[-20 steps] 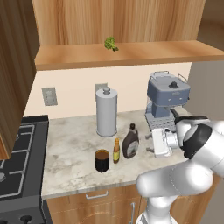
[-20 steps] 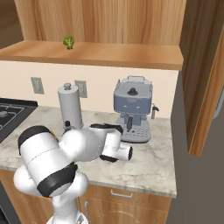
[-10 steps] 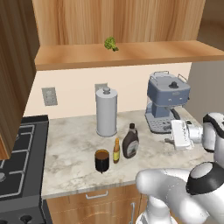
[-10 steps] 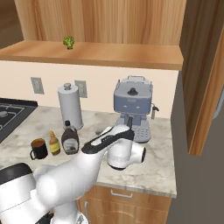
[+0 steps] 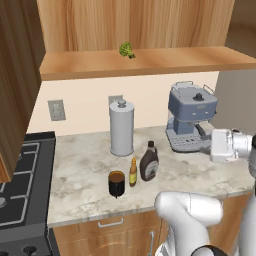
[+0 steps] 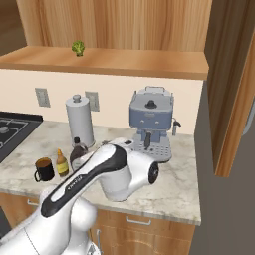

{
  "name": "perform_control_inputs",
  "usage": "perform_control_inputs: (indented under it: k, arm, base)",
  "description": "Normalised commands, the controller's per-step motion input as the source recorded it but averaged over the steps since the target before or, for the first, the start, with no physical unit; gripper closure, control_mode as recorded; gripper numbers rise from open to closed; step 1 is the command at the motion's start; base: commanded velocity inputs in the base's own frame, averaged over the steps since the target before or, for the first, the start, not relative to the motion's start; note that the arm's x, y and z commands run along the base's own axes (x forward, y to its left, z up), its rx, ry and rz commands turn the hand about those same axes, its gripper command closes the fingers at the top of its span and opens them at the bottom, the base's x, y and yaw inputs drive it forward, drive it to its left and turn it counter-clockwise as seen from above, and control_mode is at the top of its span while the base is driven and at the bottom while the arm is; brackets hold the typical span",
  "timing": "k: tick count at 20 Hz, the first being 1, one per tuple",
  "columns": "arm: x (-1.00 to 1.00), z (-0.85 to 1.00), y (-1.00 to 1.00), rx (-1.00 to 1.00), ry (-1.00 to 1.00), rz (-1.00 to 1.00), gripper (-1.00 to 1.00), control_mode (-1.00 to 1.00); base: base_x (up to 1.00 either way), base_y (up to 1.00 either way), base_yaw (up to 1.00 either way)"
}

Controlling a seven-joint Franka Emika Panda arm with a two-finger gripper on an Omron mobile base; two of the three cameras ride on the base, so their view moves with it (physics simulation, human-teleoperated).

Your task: Pick the syrup bottle and honey bottle from the cabinet and place them next to the mug.

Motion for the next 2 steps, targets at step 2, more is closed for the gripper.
perform_control_inputs:
  k: [2]
  arm:
    - [-0.64, 0.84, 0.07, -0.09, 0.19, -0.24, -1.0, -1.0]
  base:
    - [0.0, 0.0, 0.0]
